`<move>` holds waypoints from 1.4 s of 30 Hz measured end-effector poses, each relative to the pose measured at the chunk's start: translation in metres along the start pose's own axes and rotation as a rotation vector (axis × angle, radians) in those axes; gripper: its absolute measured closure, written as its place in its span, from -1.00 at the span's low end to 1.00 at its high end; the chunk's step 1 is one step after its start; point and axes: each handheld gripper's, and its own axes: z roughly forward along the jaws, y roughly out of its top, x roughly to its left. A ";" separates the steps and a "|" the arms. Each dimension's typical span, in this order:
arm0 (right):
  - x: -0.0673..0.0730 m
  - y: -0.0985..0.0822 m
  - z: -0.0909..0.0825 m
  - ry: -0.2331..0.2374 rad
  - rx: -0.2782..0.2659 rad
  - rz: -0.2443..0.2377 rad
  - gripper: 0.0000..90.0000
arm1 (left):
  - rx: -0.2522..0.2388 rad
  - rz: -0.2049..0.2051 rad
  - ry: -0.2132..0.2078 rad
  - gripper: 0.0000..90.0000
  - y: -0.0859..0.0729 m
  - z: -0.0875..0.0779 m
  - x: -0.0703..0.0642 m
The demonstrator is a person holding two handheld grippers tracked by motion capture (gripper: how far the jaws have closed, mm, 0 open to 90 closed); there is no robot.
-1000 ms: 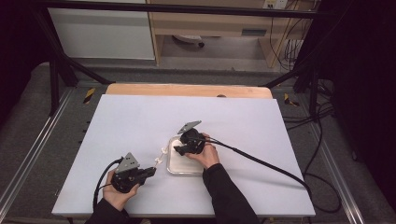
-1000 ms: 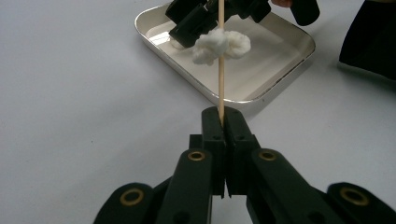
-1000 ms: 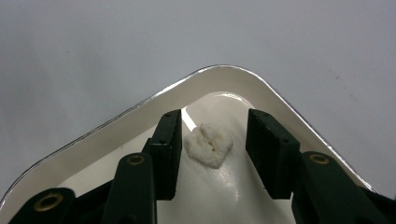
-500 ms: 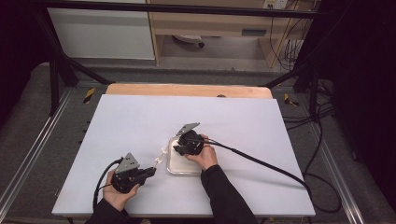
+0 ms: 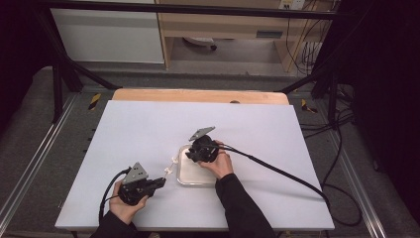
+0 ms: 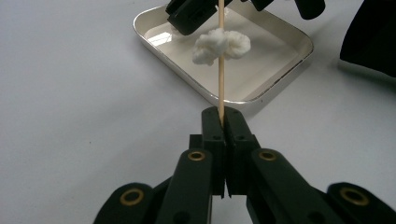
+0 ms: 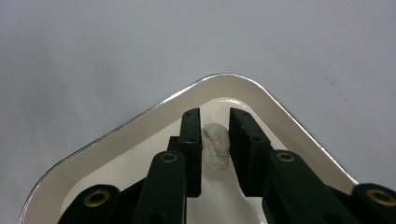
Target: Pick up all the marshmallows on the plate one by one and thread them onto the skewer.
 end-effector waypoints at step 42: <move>-0.003 -0.003 -0.114 0.295 -0.378 0.171 0.74 | -0.032 0.091 -0.044 0.96 0.002 0.008 -0.020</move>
